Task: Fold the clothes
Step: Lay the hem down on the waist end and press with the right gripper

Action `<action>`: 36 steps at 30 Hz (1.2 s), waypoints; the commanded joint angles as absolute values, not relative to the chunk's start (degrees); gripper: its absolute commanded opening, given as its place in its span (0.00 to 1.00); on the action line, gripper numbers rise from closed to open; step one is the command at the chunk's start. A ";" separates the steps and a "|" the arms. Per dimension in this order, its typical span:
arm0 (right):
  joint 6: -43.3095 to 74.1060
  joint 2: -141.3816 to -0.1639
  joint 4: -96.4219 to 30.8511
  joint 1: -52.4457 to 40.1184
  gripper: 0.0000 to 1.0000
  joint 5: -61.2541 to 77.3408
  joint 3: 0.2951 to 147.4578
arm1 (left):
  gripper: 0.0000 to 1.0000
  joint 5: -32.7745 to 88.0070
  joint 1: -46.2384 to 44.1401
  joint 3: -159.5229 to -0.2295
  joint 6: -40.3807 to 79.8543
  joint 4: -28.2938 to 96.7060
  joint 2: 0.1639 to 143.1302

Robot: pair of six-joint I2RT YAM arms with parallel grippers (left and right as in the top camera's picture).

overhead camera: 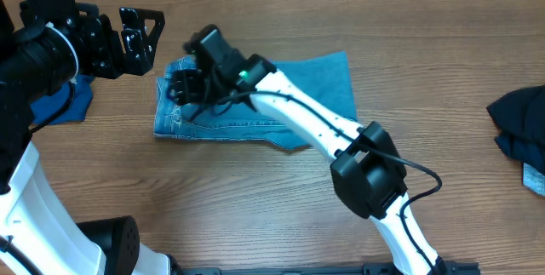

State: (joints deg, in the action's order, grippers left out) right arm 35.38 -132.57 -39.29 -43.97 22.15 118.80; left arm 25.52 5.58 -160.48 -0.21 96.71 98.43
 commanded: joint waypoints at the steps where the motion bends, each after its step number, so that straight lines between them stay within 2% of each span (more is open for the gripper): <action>1: 31.92 -132.53 -41.41 -38.17 0.70 21.06 119.33 | 1.00 26.41 5.43 -160.27 -0.89 96.77 98.70; 5: 25.15 -132.81 -41.91 -37.36 0.69 21.04 119.26 | 1.00 26.41 5.43 -160.27 -0.89 96.77 98.70; 10: 25.30 -135.00 -41.30 -38.81 0.60 20.27 119.17 | 1.00 26.41 5.43 -160.27 -0.89 96.77 98.70; 20: 24.58 -142.37 -42.76 -44.64 0.56 24.05 119.17 | 1.00 26.41 5.43 -160.27 -0.91 96.77 98.70; 24: 19.27 -141.40 -43.07 -45.76 0.56 24.01 119.81 | 1.00 26.41 5.43 -160.27 -0.89 96.77 98.70; 36: 19.90 -138.65 -38.57 -42.72 0.62 22.33 121.43 | 1.00 26.41 5.43 -160.27 -0.89 96.77 98.70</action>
